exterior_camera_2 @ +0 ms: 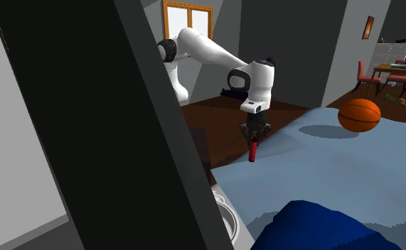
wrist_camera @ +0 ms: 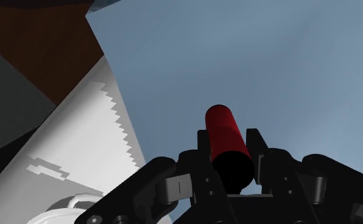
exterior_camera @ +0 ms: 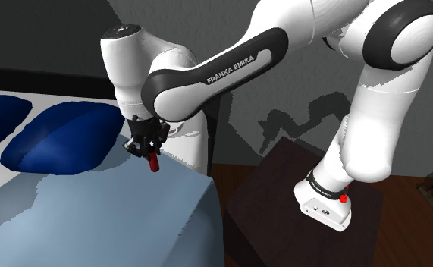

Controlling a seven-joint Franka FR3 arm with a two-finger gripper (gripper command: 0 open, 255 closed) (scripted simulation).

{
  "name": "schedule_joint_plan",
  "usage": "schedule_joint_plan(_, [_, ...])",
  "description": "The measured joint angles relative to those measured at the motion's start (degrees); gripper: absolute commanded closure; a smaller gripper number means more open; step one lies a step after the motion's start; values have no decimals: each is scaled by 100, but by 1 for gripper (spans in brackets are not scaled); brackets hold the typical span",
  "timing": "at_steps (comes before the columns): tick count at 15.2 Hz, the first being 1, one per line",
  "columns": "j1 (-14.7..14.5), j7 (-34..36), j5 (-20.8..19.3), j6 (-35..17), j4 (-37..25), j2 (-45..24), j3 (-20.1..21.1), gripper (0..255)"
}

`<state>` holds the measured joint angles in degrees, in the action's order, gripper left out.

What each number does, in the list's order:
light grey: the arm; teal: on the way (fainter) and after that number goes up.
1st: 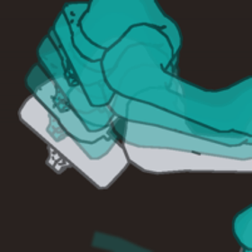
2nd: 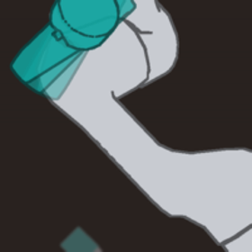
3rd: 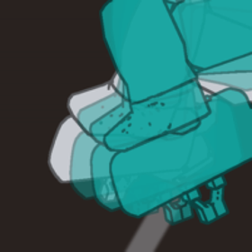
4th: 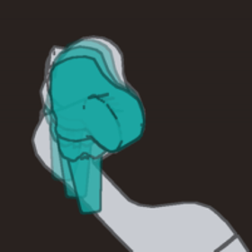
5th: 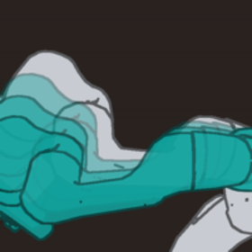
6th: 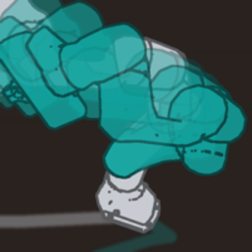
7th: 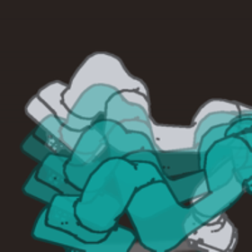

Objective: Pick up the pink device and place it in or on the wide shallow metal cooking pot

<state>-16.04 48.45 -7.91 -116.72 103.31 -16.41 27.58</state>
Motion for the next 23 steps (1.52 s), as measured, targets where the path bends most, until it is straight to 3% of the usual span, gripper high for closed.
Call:
schedule_joint_plan(11, [605, -1041, -37, 413, -778, -355, -373, 255])
schedule_joint_plan(23, [1130, -2243, -259, 1311, -2951, -1623, -826, 255])
